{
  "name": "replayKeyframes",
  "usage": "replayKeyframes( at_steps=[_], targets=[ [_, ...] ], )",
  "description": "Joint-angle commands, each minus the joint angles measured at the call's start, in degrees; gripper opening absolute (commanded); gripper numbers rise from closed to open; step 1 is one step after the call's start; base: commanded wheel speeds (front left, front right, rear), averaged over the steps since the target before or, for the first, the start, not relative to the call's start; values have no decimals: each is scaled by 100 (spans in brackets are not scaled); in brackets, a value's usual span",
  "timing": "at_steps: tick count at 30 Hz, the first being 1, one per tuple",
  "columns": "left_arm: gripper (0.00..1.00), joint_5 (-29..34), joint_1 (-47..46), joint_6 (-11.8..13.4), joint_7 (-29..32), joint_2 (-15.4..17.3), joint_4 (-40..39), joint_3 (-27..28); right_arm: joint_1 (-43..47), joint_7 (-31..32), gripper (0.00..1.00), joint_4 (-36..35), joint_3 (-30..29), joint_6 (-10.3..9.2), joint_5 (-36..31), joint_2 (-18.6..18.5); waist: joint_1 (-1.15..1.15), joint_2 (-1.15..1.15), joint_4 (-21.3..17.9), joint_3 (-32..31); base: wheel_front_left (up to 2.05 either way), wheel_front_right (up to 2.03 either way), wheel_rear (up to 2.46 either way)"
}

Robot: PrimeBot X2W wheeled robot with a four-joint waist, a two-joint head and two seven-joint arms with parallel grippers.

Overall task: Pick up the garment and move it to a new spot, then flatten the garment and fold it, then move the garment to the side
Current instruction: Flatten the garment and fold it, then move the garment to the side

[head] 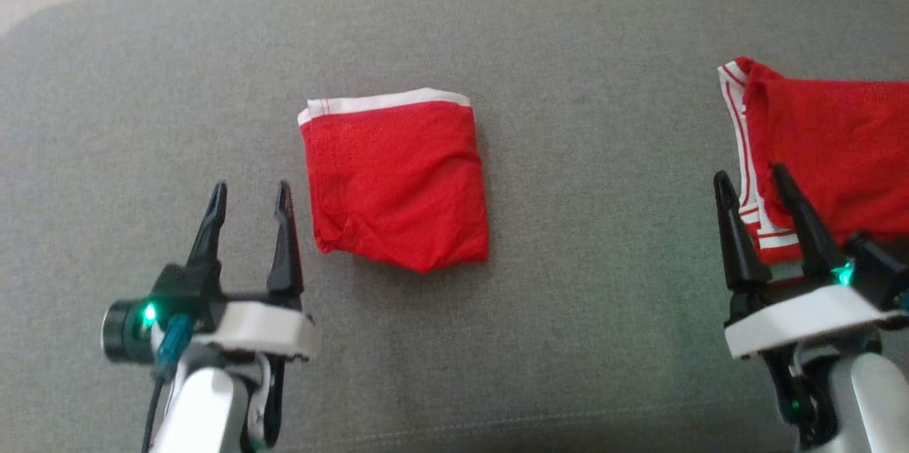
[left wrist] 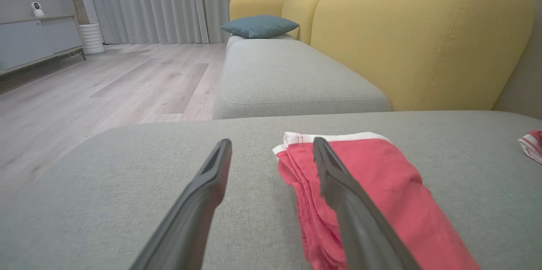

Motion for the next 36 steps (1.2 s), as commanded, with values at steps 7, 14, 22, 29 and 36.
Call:
replayKeyframes(
  at_steps=[7,14,22,29,36],
  targets=[
    [100,-26,333,110,24,216,-316,222,295,276,100,-508,9,20,-174,77,0,0,57,-367,0,0,0],
    [100,-33,599,183,85,279,-393,211,590,469,100,-711,-57,20,-274,182,0,0,91,-590,0,0,0],
    [100,-16,729,232,166,340,-471,178,703,596,100,-815,-89,20,-316,242,0,0,97,-666,0,0,0],
    [100,-11,741,274,190,362,-509,149,720,632,100,-866,-126,20,-336,266,0,0,106,-662,0,0,0],
    [100,-26,705,291,181,378,-504,127,704,644,100,-874,-141,20,-350,270,0,0,110,-652,0,0,0]
  ],
)
